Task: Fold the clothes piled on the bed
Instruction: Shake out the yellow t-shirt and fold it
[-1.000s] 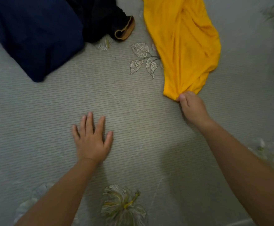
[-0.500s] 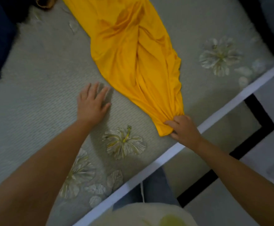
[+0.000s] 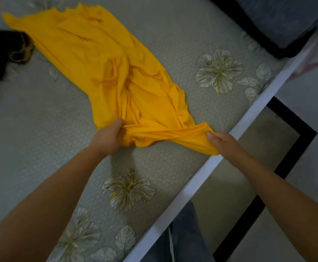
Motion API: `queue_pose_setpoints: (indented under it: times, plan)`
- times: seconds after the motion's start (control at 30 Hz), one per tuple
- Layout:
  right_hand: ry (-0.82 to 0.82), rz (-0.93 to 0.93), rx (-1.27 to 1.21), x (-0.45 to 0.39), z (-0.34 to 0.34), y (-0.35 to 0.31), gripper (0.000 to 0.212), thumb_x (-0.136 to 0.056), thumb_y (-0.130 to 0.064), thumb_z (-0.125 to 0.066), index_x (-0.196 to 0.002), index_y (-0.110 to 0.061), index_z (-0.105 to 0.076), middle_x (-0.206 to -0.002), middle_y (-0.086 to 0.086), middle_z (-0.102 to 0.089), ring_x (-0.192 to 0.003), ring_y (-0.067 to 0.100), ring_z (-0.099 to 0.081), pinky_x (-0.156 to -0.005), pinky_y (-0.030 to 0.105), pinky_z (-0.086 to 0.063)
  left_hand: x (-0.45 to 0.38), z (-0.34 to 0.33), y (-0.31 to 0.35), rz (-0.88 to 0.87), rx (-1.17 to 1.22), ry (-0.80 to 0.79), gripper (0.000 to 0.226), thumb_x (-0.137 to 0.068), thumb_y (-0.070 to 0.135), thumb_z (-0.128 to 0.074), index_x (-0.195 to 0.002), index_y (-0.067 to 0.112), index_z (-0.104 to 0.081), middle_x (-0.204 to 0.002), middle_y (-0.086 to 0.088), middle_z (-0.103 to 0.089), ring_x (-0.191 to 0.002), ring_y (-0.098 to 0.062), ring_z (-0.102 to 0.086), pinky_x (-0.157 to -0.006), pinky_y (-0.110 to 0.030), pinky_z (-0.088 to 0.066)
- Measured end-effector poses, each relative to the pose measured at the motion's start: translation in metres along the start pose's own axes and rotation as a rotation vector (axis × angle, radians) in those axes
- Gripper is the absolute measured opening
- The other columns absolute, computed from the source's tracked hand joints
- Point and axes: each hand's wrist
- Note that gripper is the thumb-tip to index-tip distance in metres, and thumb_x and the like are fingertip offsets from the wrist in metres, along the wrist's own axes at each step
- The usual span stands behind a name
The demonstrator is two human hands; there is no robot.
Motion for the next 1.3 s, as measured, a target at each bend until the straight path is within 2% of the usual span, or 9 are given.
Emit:
queue_pose_setpoints:
  times: [0.17, 0.4, 0.5, 0.63, 0.77, 0.87, 0.97, 1.1, 1.3]
  plan:
    - [-0.063, -0.153, -0.079, -0.012, 0.018, -0.011, 0.046, -0.095, -0.022, -0.047, -0.099, 0.024, -0.053, -0.086, 0.036, -0.055, -0.083, 0.026, -0.052, -0.071, 0.032, -0.039, 0.012, 0.011, 0.018, 0.423, 0.552, -0.479, 0.018, -0.097, 0.015, -0.041, -0.104, 0.014, -0.057, -0.103, 0.004, -0.053, -0.115, -0.025, -0.047, -0.085, -0.02, -0.041]
    - [0.133, 0.012, 0.128, -0.037, 0.012, -0.027, 0.046, -0.097, -0.019, -0.044, -0.053, -0.011, -0.031, -0.054, 0.005, -0.031, -0.053, 0.015, -0.032, -0.051, 0.026, -0.023, 0.023, 0.008, -0.01, 0.182, 0.179, 0.248, 0.067, -0.079, 0.047, -0.059, -0.128, 0.004, -0.047, -0.12, -0.018, -0.048, -0.114, -0.033, -0.045, -0.088, -0.035, -0.036]
    - [0.217, 0.096, 0.242, -0.046, 0.008, -0.033, 0.05, -0.095, -0.015, -0.048, -0.051, -0.015, -0.025, -0.052, 0.002, -0.027, -0.05, 0.011, -0.027, -0.046, 0.018, -0.022, 0.039, -0.011, -0.021, -0.031, -0.095, 0.222, 0.085, -0.076, 0.073, -0.039, -0.105, -0.003, -0.063, -0.101, -0.021, -0.061, -0.093, -0.036, -0.058, -0.076, -0.04, -0.045]
    - [0.182, 0.216, 0.373, -0.047, 0.006, -0.037, 0.044, -0.084, -0.029, -0.049, -0.049, -0.019, -0.025, -0.053, -0.003, -0.028, -0.061, 0.02, -0.034, -0.05, 0.033, -0.016, 0.042, -0.035, -0.024, -0.159, -0.297, 0.19, 0.048, -0.081, 0.047, -0.046, -0.093, 0.004, -0.065, -0.085, -0.018, -0.065, -0.081, -0.031, -0.057, -0.065, -0.041, -0.048]
    - [0.147, 0.245, 0.365, -0.045, 0.01, -0.041, 0.031, -0.073, -0.032, -0.042, -0.049, -0.019, -0.027, -0.053, -0.004, -0.029, -0.056, 0.015, -0.03, -0.049, 0.03, -0.017, 0.03, -0.033, -0.003, -0.081, -0.257, 0.192, 0.046, -0.068, 0.025, -0.04, -0.092, -0.003, -0.068, -0.079, -0.02, -0.066, -0.07, -0.037, -0.064, -0.058, -0.043, -0.05]
    - [0.113, 0.167, 0.257, -0.047, 0.014, -0.042, 0.045, -0.089, -0.021, -0.053, -0.05, -0.014, -0.032, -0.051, 0.002, -0.03, -0.053, 0.015, -0.03, -0.049, 0.023, -0.022, 0.02, -0.032, 0.013, 0.094, -0.145, 0.189, 0.032, -0.09, 0.011, -0.038, -0.111, -0.003, -0.059, -0.104, -0.023, -0.061, -0.094, -0.035, -0.057, -0.069, -0.035, -0.042]
    - [0.061, 0.034, 0.081, -0.049, 0.022, -0.056, 0.031, -0.094, -0.012, -0.048, -0.064, -0.006, -0.045, -0.062, 0.009, -0.041, -0.066, 0.021, -0.041, -0.064, 0.031, -0.03, 0.022, -0.022, 0.023, 0.196, 0.113, 0.183, 0.024, -0.096, 0.007, -0.034, -0.11, -0.005, -0.05, -0.103, -0.024, -0.056, -0.081, -0.025, -0.047, -0.059, -0.028, -0.025]
    - [0.027, 0.209, 0.189, -0.032, 0.041, -0.101, 0.028, -0.097, -0.014, -0.041, -0.07, -0.011, -0.046, -0.067, 0.006, -0.044, -0.068, 0.021, -0.042, -0.059, 0.03, -0.029, 0.046, 0.025, 0.032, 0.021, 0.064, 0.069, 0.053, -0.076, 0.039, -0.026, -0.108, 0.003, -0.048, -0.081, 0.0, -0.044, -0.082, -0.018, -0.041, -0.059, -0.027, -0.018]
    - [0.121, 0.724, 0.607, -0.004, 0.07, -0.214, 0.054, -0.071, -0.039, -0.039, -0.095, 0.003, -0.063, -0.097, 0.024, -0.061, -0.096, 0.037, -0.056, -0.073, 0.037, -0.037, 0.115, 0.153, 0.042, 0.086, -0.276, 0.183, 0.087, -0.063, 0.066, -0.022, -0.136, 0.022, -0.036, -0.121, -0.007, -0.044, -0.114, -0.023, -0.038, -0.09, -0.029, -0.028]
Point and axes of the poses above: each hand's wrist, its own x-axis away from the middle knuckle, its own z-axis out of the back of the hand, y = z × x
